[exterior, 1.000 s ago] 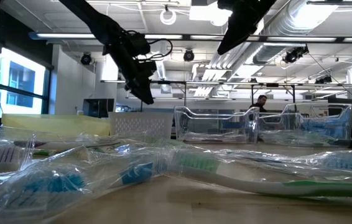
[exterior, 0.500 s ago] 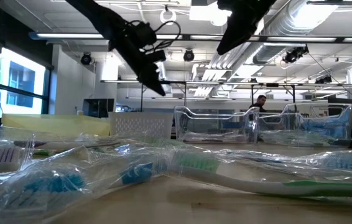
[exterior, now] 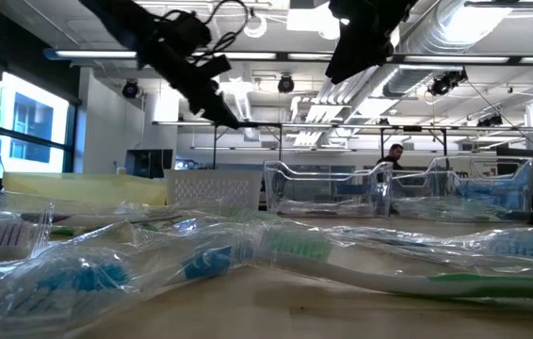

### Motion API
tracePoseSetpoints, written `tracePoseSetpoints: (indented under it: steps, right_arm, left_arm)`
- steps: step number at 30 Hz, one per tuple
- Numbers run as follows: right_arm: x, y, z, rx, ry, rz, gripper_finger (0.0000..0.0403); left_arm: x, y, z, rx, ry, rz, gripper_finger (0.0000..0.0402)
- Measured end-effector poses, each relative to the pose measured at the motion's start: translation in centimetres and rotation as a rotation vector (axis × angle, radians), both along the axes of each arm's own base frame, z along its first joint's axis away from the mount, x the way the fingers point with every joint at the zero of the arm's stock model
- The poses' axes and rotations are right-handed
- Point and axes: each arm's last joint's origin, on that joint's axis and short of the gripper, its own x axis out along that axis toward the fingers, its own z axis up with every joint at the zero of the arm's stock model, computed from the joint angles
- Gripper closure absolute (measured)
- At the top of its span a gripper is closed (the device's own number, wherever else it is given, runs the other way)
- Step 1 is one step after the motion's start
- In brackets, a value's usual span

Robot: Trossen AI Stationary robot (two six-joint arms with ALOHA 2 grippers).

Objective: Pick & Place Toothbrushes
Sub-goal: Put the blue toothbrush into the white bin

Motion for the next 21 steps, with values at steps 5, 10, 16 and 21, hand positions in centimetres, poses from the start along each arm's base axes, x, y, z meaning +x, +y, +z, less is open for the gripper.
tracePoseSetpoints:
  steps: [5,10,16,21]
  right_arm:
    - [0.1,0.0,0.1,0.012,-0.023,-0.016,0.0232]
    - [0.3,0.0,0.3,0.048,-0.072,-0.057,0.0232]
    - [0.5,0.6,0.4,0.089,-0.106,-0.079,0.0232]
    - [1.1,1.8,0.8,0.102,-0.167,-0.049,0.0232]
  left_arm:
    - [-3.4,-2.1,-0.3,0.014,-0.127,-0.023,0.0226]
    - [-5.3,-4.7,0.1,0.031,-0.166,-0.076,0.0226]
    - [-7.0,-7.0,0.4,0.084,-0.178,-0.135,0.0226]
    - [-8.1,-8.8,0.5,0.111,-0.213,-0.18,0.0226]
